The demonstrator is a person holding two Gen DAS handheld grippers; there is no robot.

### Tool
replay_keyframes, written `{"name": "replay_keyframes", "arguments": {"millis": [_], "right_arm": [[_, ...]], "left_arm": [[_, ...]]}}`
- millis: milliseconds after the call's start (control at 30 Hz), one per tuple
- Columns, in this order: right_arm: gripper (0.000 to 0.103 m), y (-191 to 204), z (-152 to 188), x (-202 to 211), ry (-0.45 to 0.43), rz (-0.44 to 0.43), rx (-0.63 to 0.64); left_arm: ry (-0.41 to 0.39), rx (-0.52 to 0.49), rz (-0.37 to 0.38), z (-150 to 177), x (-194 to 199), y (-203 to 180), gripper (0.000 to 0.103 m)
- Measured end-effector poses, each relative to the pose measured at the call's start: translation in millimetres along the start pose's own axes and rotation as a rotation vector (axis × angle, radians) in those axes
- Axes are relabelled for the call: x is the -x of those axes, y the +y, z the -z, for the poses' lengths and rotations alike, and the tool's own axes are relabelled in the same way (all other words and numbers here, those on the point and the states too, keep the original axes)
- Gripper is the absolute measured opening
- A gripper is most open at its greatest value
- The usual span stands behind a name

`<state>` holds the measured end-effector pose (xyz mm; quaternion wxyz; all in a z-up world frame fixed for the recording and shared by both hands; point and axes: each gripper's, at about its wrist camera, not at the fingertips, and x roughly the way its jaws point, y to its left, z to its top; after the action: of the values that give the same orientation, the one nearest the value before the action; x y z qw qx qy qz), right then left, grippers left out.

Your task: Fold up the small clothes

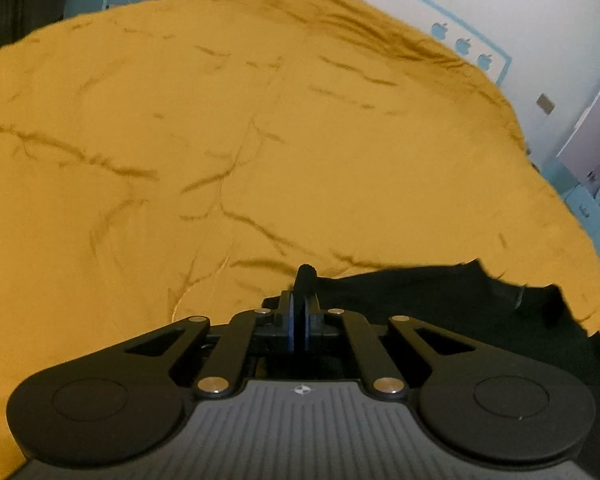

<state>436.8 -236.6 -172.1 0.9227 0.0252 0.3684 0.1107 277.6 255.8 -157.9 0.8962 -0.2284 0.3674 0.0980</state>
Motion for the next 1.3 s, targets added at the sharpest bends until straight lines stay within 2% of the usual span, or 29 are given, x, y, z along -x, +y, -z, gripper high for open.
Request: {"name": "replay_keyframes", "arguments": {"millis": [200,300,367,433,500,600,733,800,867,933,1000,1033,1133,1267,1300], "right_arm": [[0.023,-8,-2,4,-0.005,-0.001,-0.038],[0.030,0,-4,38,-0.078,0.025,-0.039],[0.031,9,0,74,-0.127,-0.034,-0.031],[0.032,18,11,107,-0.136,-0.111,-0.026],[0.037,31,29,137,-0.131,-0.183,-0.021],[0.038,60,64,170,-0.101,-0.265,0.025],[0.042,95,110,183,-0.039,-0.336,0.058],[0.042,104,129,179,0.005,-0.276,0.089],[0.039,102,143,180,0.018,-0.165,0.143],[0.039,89,151,187,0.013,-0.057,0.161],[0.039,69,156,194,0.011,0.016,0.125],[0.039,56,156,197,0.012,0.033,0.092],[0.039,32,158,201,0.018,0.021,0.007],[0.040,47,159,201,0.024,0.064,0.075],[0.040,47,156,203,0.025,0.076,0.069]], "left_arm": [[0.025,0.030,0.009,-6,4,7,0.018],[-0.005,0.027,-0.013,-13,35,3,0.020],[-0.033,0.002,-0.007,-9,63,-5,0.020],[-0.042,-0.016,0.068,5,94,-15,0.025],[-0.028,-0.027,0.131,26,119,-30,0.037],[-0.005,-0.049,0.239,71,149,-55,0.043],[0.019,-0.068,0.287,114,163,-75,0.053],[0.032,-0.082,0.240,125,162,-72,0.053],[0.055,-0.066,0.168,131,157,-58,0.052],[0.061,-0.034,0.157,137,154,-36,0.037],[0.048,0.026,0.160,142,155,-11,0.007],[0.043,0.059,0.148,146,156,-1,0.007],[0.010,0.146,0.180,152,165,21,0.007],[-0.009,0.168,0.170,151,173,27,0.007],[-0.015,0.177,0.172,152,178,24,0.013]]}}
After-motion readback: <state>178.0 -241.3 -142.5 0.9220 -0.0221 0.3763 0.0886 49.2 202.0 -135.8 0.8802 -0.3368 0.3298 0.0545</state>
